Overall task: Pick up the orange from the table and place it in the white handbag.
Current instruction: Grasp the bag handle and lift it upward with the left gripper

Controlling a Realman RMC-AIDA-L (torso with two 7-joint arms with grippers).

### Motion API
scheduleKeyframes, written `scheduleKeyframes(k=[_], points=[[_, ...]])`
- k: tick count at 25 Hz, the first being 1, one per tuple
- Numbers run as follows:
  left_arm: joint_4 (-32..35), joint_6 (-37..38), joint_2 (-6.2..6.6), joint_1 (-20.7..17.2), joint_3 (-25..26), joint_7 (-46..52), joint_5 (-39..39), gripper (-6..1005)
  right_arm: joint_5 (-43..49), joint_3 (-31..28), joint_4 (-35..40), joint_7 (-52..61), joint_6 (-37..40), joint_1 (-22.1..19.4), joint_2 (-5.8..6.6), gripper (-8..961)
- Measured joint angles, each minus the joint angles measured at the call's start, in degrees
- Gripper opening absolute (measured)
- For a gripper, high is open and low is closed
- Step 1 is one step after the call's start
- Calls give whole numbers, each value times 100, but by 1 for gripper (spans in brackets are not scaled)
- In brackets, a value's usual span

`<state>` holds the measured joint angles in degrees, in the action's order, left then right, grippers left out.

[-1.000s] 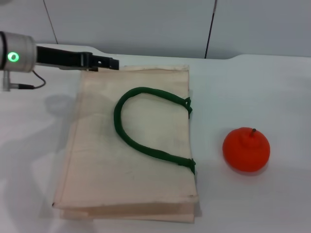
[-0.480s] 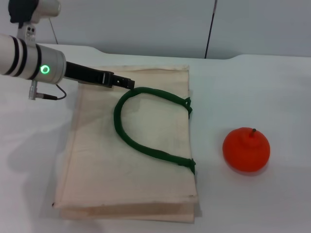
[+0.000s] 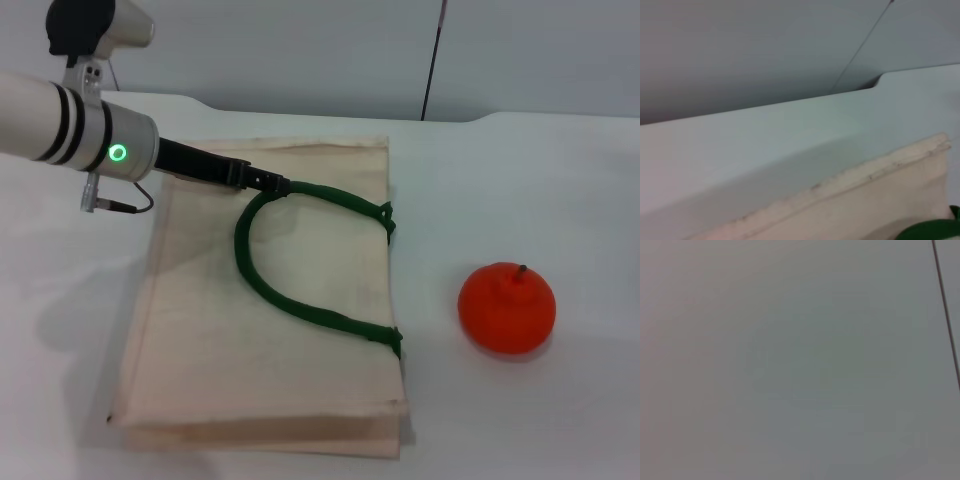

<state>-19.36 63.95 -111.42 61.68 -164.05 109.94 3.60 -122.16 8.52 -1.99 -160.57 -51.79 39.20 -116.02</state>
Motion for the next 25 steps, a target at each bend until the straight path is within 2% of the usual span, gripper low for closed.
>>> scheduleKeyframes(k=[10,21,25], points=[[315,-118,-26,70,-5,-121,68,765,0,10,-6,0,16,2,-8,882],[339,-275,-41,34,5,-175,50,622,6,149,-28,0,212,36,1,882],[352,-282,-42,35,5,-177,58,532,7,157,-20,0,252,55,1,882]])
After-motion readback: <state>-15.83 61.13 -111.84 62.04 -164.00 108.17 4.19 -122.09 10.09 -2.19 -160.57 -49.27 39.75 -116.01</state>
